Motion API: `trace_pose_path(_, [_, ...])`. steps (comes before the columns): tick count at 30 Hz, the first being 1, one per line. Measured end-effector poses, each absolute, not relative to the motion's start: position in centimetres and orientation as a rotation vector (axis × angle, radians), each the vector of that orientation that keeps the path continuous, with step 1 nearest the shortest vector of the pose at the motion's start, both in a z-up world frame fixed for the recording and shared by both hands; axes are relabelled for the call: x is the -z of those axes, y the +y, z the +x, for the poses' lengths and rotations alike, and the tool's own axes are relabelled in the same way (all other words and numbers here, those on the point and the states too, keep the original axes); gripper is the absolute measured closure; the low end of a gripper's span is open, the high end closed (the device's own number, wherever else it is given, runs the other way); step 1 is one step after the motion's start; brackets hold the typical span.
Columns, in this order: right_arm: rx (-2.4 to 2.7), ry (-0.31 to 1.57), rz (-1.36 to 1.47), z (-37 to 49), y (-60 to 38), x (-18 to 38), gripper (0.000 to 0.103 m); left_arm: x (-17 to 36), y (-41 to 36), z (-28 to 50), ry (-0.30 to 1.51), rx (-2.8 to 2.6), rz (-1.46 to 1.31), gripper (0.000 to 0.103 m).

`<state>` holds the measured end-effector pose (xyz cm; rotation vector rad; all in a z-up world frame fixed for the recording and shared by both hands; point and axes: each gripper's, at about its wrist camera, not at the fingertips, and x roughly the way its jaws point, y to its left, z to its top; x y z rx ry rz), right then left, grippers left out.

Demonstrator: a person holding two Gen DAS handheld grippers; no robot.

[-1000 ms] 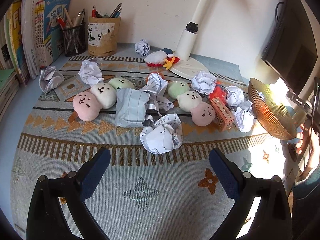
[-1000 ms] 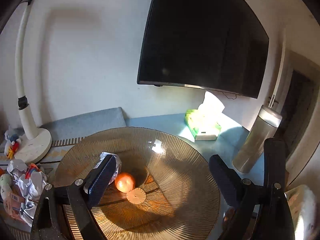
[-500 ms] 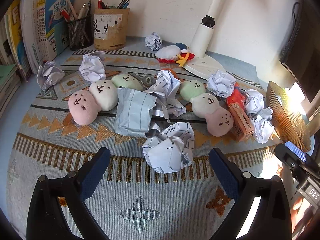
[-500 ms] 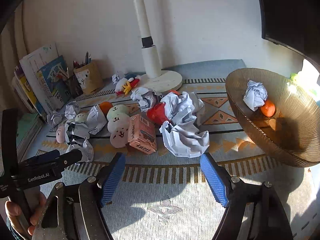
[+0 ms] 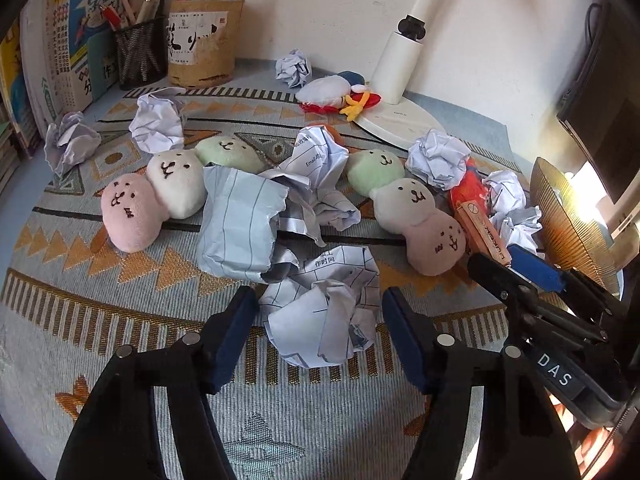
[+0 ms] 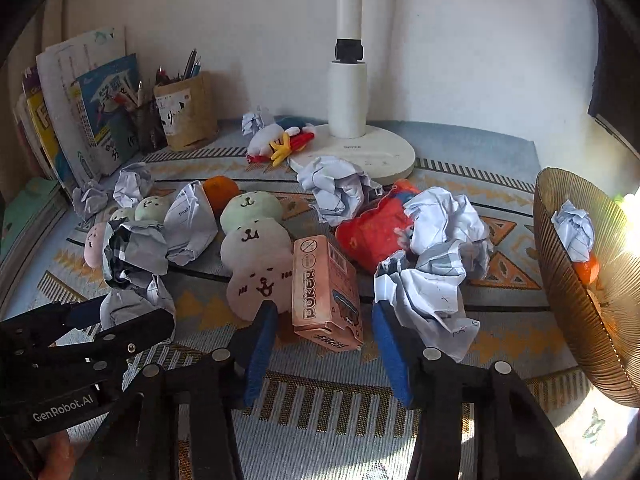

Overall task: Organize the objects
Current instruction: 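Grasp a printed paper ball with the left tool while the right tool grasps the pink box, then carry the paper ball and pink box over the bowl and release both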

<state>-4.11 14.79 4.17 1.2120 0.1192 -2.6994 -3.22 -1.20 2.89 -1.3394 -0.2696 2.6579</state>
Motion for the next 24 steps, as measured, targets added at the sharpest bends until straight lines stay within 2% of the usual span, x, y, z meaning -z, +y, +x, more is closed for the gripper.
trace_pose_path(1, [2.697,0.107,1.242,-4.3,14.9,-3.7,0.073,-2.9,-1.2,-3.2,-0.273,-2.656,-1.332,0.049])
trace_pose_path(2, [2.713,0.097,1.247,-4.3,15.3,-3.4,0.085,-3.0,-1.2,-3.1,-0.277,-2.651,-1.325,0.05])
trace_pose_path(6, [2.655,-0.112,1.192,-2.9,18.0,-4.4,0.085,-3.6,-0.7,-2.2,-0.249,-2.647,-1.272,0.051])
trace_pose_path(8, [2.663,-0.121,1.122,-0.9,18.6,-5.8,0.085,-4.1,-0.2,-1.2,-0.214,-2.64,-1.221,0.051])
trace_pose_path(13, [2.698,0.087,1.091,4.4,19.2,-7.7,0.085,-5.2,1.9,2.2,-0.109,-2.633,-1.119,0.051])
trace_pose_path(17, [2.715,0.394,1.103,7.1,18.5,-6.5,0.085,-5.7,2.5,2.6,-0.098,-2.666,-1.076,0.051])
trace_pose_path(21, [2.667,0.561,1.07,8.8,17.9,-5.2,0.085,-5.1,2.2,2.0,-0.113,-2.693,-1.091,0.051])
trace_pose_path(22, [2.627,0.602,1.066,9.4,17.6,-4.9,0.082,-5.0,2.1,2.1,-0.113,-2.697,-1.097,0.051])
trace_pose_path(24, [2.553,0.607,1.063,10.9,17.6,-4.4,0.07,-4.9,2.1,2.2,-0.108,-2.703,-1.079,0.05])
